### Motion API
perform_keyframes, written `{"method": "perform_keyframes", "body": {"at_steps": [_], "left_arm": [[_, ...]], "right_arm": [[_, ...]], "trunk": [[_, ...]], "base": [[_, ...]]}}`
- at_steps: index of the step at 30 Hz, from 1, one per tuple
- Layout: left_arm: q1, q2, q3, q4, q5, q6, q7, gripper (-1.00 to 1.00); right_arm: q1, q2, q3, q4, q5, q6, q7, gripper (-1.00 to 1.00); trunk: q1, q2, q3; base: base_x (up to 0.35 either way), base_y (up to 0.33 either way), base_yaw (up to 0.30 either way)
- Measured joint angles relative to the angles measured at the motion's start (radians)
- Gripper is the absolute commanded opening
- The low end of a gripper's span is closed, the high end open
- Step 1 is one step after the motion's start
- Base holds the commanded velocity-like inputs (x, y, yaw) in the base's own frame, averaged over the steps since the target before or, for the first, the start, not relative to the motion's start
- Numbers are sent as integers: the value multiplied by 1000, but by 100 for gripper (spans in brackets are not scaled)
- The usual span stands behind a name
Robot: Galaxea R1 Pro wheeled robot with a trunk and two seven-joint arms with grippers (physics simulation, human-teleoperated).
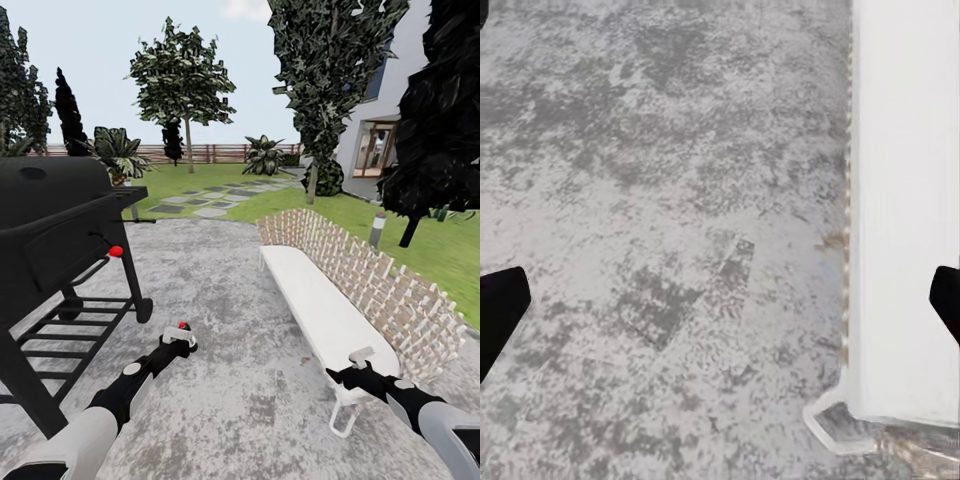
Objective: In the garden, pick up the pesticide atomizer on the floor and spray pesticide onto both trees until each tree trunk is fully covered.
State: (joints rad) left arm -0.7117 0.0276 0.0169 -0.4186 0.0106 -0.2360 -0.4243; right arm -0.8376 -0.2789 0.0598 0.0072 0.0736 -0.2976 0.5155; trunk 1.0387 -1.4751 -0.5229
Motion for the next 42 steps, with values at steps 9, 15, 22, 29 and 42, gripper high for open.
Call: {"method": "perform_keyframes", "body": {"at_steps": [9, 15, 22, 29, 42], "left_arm": [[0, 0, 0, 0, 1, 0, 0, -100], [0, -1, -1, 0, 1, 0, 0, -100], [0, -3, -2, 0, 0, 0, 0, -100], [0, -3, -2, 1, 0, 0, 0, -100], [0, -3, -2, 1, 0, 0, 0, -100]], "right_arm": [[0, 1, 0, 0, 0, 0, 0, 100], [0, 1, 0, 0, 0, 0, 0, 100], [0, 3, 1, 1, 0, 0, 0, 100], [0, 4, 1, 1, 0, 0, 0, 100], [0, 6, 1, 2, 1, 0, 0, 100]], "trunk": [[0, 0, 11], [0, 0, 12], [0, 0, 12], [0, 0, 13], [0, 0, 14]], "base": [[316, 171, 207], [336, 42, 35], [343, -62, -80], [344, -55, -40], [344, -4, 30]]}}
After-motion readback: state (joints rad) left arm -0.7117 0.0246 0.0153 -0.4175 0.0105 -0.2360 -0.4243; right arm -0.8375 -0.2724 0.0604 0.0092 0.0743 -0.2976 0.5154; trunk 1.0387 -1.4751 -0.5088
